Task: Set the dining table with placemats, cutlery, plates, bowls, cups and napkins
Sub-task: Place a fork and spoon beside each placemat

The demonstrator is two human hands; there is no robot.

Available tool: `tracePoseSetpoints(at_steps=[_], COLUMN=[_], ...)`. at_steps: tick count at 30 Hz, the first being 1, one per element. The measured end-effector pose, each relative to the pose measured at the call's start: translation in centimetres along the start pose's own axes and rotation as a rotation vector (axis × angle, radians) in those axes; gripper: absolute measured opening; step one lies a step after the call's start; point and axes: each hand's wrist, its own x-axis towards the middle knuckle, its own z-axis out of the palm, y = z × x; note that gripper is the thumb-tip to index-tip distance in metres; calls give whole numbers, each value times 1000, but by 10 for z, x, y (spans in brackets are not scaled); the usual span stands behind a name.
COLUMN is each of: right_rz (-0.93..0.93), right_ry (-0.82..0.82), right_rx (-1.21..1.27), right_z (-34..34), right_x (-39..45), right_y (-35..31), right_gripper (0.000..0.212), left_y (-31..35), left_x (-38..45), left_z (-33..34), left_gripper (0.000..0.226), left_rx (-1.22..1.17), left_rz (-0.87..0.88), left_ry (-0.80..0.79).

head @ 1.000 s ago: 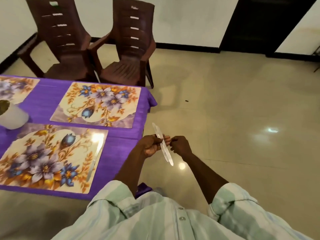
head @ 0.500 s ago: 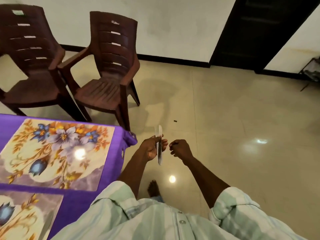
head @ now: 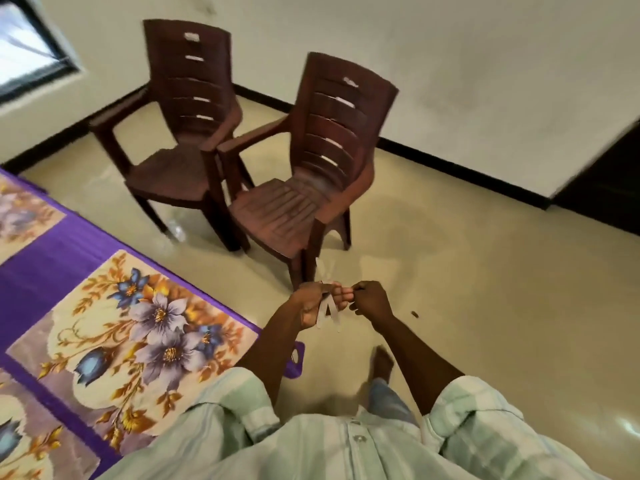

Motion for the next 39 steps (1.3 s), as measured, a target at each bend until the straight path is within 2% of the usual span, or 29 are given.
tracePoseSetpoints(at_steps=[4, 8, 11, 15, 18, 20, 23, 30, 33, 39], right_rz=[-94, -210, -287, -383, -390, -332, -328, -414, -452, -539], right_ry=[-192, -356, -392, -519, -623, -710, -812, -981, -1046, -1175], right_rx=[-148, -299, -381, -467, -518, -509, -499, -641, -672, -766], right_z=[11, 5, -1, 16, 49, 75, 123, 228, 283, 372], right_x=[68, 125, 156, 195, 204, 203, 202, 191, 179, 134], right_y=[-44, -89, -126, -166, -187, -197, -210, -262, -291, -321], right_gripper=[19, 20, 20, 24, 18, 15, 21, 19, 19, 14], left_y=[44, 82, 107, 129, 139, 147, 156, 191, 208, 202], left_x=[29, 55, 64, 63, 55, 52, 48, 8, -16, -51], left_z=[-7, -5, 0, -1, -17, -36, -71, -160, -205, -261], left_gripper=[21, 19, 17, 18, 18, 14, 13, 15, 18, 18], left_rx=[-173, -145, -220, -339, -546, -684, -831, -823, -892, -1011], left_rz=[124, 263, 340, 457, 564, 623, 687, 629, 610, 744], left_ry=[138, 387, 485, 598, 661, 740, 889, 1034, 1111, 1109])
